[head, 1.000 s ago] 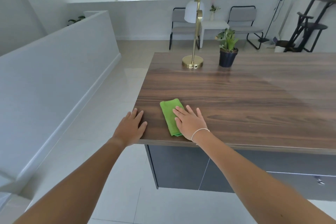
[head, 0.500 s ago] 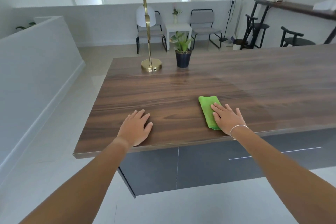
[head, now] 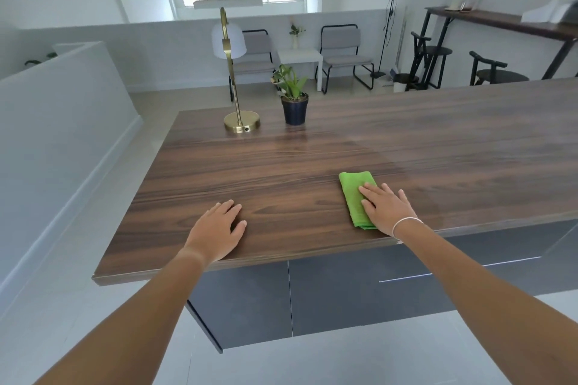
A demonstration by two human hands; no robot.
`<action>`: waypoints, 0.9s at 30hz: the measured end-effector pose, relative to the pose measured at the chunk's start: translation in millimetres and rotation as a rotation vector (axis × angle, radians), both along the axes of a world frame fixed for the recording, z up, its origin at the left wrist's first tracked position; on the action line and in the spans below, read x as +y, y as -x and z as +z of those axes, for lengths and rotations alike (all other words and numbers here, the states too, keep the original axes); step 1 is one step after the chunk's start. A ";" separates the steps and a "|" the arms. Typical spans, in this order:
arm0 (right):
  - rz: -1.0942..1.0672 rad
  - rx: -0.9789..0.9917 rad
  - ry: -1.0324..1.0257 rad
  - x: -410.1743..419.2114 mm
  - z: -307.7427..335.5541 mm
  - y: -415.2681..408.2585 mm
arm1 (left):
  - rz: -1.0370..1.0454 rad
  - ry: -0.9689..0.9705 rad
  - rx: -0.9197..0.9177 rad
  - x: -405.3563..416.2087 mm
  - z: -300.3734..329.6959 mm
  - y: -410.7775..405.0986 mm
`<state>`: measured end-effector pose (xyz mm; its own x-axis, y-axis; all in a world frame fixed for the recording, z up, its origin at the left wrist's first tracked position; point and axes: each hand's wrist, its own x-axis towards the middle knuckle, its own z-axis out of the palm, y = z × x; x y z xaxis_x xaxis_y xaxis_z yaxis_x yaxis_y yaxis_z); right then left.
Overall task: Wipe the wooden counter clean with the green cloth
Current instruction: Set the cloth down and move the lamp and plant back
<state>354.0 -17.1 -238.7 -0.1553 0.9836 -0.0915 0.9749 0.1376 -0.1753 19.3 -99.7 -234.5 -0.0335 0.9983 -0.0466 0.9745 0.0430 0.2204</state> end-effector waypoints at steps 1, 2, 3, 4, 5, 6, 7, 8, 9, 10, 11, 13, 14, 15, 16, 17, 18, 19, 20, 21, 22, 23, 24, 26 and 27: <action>0.011 0.013 -0.006 1.4 2.8 -0.7 | 0.008 0.010 0.007 0.1 1.8 -0.8; 0.017 0.040 -0.016 3.2 6.1 -0.9 | 0.017 0.017 0.015 0.3 3.8 -1.8; 0.020 0.077 -0.027 5.6 10.0 -0.6 | 0.026 0.021 0.020 0.4 5.9 -2.8; 0.025 0.114 -0.039 8.4 14.5 0.2 | 0.037 0.022 0.023 0.6 7.9 -3.7; 0.033 0.145 -0.050 11.2 18.6 1.5 | 0.051 0.019 0.025 0.8 9.9 -4.4; 0.048 0.172 -0.058 15.1 23.1 4.0 | 0.066 0.013 0.026 1.3 12.8 -4.6; 0.064 0.193 -0.059 18.5 26.9 7.2 | 0.079 0.010 0.026 2.2 15.8 -3.9; 0.077 0.214 -0.055 22.3 30.1 11.2 | 0.090 0.007 0.023 3.4 18.9 -2.4; 0.092 0.236 -0.053 27.0 33.3 15.6 | 0.106 -0.002 0.015 4.7 22.2 -0.8; 0.108 0.261 -0.056 32.4 36.1 20.7 | 0.125 -0.013 -0.001 6.3 25.2 0.8; 0.123 0.286 -0.061 38.0 38.8 26.4 | 0.143 -0.025 -0.021 7.9 28.0 2.9; 0.141 0.337 -0.070 49.2 43.4 39.5 | 0.171 -0.045 -0.063 13.0 32.4 9.0; 0.144 0.363 -0.071 54.0 44.9 46.6 | 0.180 -0.049 -0.078 16.0 34.1 12.8; 0.146 0.386 -0.068 58.4 45.6 54.2 | 0.185 -0.051 -0.086 19.9 35.6 17.2; 0.147 0.403 -0.066 63.2 45.8 62.0 | 0.186 -0.058 -0.090 25.4 37.1 22.4; 0.149 0.414 -0.067 68.7 45.9 69.7 | 0.184 -0.070 -0.096 33.1 39.4 28.3; 0.152 0.421 -0.068 75.3 46.1 77.1 | 0.181 -0.082 -0.106 42.1 42.4 34.4; 0.154 0.427 -0.070 82.5 46.5 84.1 | 0.177 -0.093 -0.117 52.5 46.0 40.6; 0.154 0.434 -0.074 90.2 47.1 91.0 | 0.173 -0.107 -0.131 63.9 49.9 47.4; 0.148 0.445 -0.081 98.0 48.1 97.4 | 0.164 -0.122 -0.142 76.8 54.4 54.7; 0.134 0.462 -0.088 105.9 49.6 103.2 | 0.148 -0.133 -0.148 90.5 59.3 62.1; 0.114 0.484 -0.097 113.5 51.3 108.8 | 0.129 -0.144 -0.154 104.3 64.4 69.7; 0.093 0.506 -0.107 121.8 53.1 114.4 | 0.110 -0.153 -0.166 119.2 70.4 77.2; 0.058 0.529 -0.122 136.8 56.7 124.0 | 0.090 -0.171 -0.217 146.6 83.6 90.3; 0.041 0.533 -0.126 145.0 59.1 128.9 | 0.086 -0.190 -0.251 161.0 92.5 96.8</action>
